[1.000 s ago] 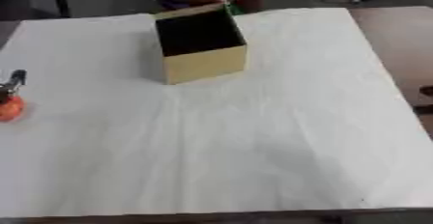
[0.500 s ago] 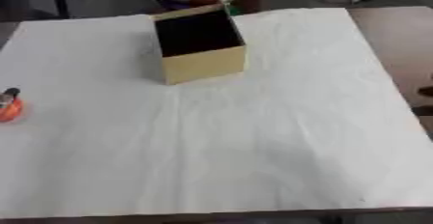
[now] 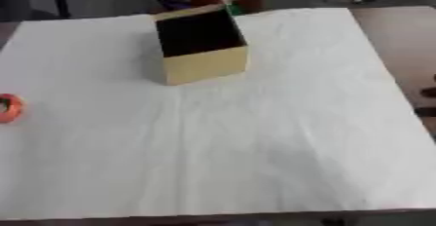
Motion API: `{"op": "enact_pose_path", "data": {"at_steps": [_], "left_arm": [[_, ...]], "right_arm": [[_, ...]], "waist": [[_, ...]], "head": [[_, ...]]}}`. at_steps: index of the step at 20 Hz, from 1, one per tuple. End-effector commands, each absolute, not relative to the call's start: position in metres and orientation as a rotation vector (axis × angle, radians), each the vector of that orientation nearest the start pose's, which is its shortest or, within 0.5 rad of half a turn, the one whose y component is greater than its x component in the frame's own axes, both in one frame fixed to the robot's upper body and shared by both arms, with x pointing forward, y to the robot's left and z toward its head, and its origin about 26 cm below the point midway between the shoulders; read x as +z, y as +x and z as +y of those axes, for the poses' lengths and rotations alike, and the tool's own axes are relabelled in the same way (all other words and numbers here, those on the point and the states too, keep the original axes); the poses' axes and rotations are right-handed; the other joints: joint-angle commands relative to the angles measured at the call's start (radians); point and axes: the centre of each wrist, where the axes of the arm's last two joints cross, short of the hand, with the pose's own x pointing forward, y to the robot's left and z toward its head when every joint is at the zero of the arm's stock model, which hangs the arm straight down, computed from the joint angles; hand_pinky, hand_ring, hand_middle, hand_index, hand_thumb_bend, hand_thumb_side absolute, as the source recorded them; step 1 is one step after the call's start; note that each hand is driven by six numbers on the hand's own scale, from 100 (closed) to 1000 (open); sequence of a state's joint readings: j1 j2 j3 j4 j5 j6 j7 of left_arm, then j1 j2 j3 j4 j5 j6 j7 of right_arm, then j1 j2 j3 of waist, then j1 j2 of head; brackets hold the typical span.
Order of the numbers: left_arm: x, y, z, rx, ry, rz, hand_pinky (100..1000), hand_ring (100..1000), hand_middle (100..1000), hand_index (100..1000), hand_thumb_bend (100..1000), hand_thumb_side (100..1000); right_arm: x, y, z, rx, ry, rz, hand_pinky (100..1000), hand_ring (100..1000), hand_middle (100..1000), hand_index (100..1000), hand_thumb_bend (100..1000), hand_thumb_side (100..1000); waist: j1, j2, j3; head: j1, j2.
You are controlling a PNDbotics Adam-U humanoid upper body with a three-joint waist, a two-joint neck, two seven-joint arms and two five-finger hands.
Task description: Pick up objects on the table and place them in the box.
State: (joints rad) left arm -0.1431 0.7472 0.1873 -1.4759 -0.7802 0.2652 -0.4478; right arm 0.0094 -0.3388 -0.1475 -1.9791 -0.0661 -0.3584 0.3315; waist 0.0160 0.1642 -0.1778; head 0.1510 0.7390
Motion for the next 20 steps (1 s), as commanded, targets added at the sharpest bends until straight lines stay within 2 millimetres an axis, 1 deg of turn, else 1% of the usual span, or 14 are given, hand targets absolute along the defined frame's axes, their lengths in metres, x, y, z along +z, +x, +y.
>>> {"op": "enact_pose_path", "data": {"at_steps": [1, 5, 9, 14, 15, 17, 18, 20], "left_arm": [[0.153, 0.301, 0.469, -0.949, 1.087, -0.808, 799, 682, 696, 897, 296, 398], [0.15, 0.3, 0.469, -0.974, 1.08, -0.769, 794, 670, 684, 888, 298, 396], [0.148, 0.3, 0.468, -0.99, 1.073, -0.744, 774, 620, 627, 839, 278, 391], [0.147, 0.299, 0.467, -0.988, 1.067, -0.741, 717, 505, 484, 683, 188, 367], [0.149, 0.299, 0.466, -0.985, 1.078, -0.751, 702, 484, 455, 648, 168, 362], [0.156, 0.3, 0.464, -0.981, 1.112, -0.779, 680, 457, 419, 605, 126, 354], [0.159, 0.3, 0.462, -0.982, 1.127, -0.791, 680, 456, 419, 604, 127, 354], [0.173, 0.302, 0.456, -0.986, 1.169, -0.838, 677, 455, 411, 597, 121, 355]], "right_arm": [[0.135, 0.256, -0.331, 0.669, -0.135, -2.259, 724, 1000, 747, 964, 100, 470], [0.136, 0.257, -0.33, 0.671, -0.134, -2.261, 724, 1000, 747, 964, 100, 470], [0.136, 0.257, -0.33, 0.673, -0.135, -2.26, 724, 1000, 747, 964, 100, 470], [0.135, 0.257, -0.331, 0.675, -0.136, -2.258, 724, 1000, 747, 964, 100, 470], [0.135, 0.257, -0.331, 0.675, -0.136, -2.258, 724, 1000, 748, 964, 100, 470], [0.135, 0.257, -0.331, 0.676, -0.137, -2.257, 724, 1000, 748, 964, 100, 471], [0.135, 0.257, -0.331, 0.676, -0.137, -2.257, 724, 1000, 748, 964, 100, 470], [0.135, 0.256, -0.331, 0.677, -0.137, -2.256, 724, 1000, 748, 964, 100, 470]], "waist": [[-0.001, -0.009, 0.0], [0.0, -0.008, 0.001], [0.0, -0.007, 0.001], [0.0, -0.007, 0.002], [0.0, -0.007, 0.002], [-0.001, -0.008, 0.003], [-0.001, -0.008, 0.003], [-0.002, -0.009, 0.004]], "head": [[0.002, 0.005], [0.002, 0.004], [0.001, 0.003], [0.0, 0.002], [-0.001, 0.002], [-0.002, 0.002], [-0.002, 0.003], [-0.003, 0.003]]}}
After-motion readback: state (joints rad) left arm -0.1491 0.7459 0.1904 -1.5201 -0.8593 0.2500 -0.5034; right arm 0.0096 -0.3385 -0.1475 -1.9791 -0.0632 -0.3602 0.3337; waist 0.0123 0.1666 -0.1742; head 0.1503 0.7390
